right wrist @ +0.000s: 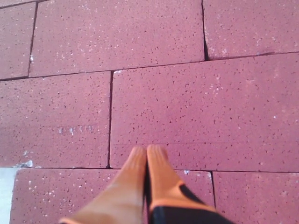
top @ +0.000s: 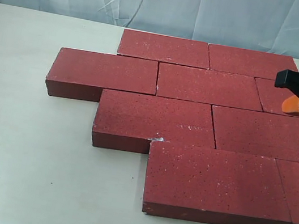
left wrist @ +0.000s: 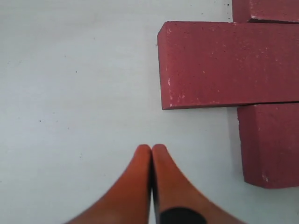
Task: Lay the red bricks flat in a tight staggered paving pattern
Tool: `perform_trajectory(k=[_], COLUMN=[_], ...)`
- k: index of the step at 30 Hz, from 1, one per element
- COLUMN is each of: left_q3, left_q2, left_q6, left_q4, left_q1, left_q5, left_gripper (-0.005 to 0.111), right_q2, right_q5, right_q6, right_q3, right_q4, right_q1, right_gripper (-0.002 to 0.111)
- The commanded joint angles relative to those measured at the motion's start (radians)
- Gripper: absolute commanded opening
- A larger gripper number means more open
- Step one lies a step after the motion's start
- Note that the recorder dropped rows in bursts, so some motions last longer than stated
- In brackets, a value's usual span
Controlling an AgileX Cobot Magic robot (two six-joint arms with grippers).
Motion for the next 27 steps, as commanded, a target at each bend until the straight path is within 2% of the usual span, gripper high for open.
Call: perform_trajectory(k=[1, 9, 16, 27], left_q3=[0.096, 0.254, 0.356, 0.452], left_q2=[-0.167, -0.490, -0.741, -1.005], left_q6=[-0.007, -0.016, -0.012, -0.008], left_q4=[-0.008, -0.014, -0.085, -0.098], left_q1=[-0.002, -0.002, -0.002, -0.002], left_q5=[0.010, 0.016, -0.006, -0.025], left_gripper=[0.000, 0.000, 0.000, 0.000], right_q2=[0.003, 0.003, 0.003, -0.020], right_q5=[-0.010, -0.010, 0.001, 0.000], right_q6=[-0.007, -0.007, -0.007, -0.007], right_q3=[0.003, 0.003, 0.003, 0.003], right_q4=[0.007, 0.042, 0.026, -0.090], right_q1=[-0.003, -0.003, -0.003, -0.003], right_gripper=[-0.001, -0.001, -0.001, -0.001])
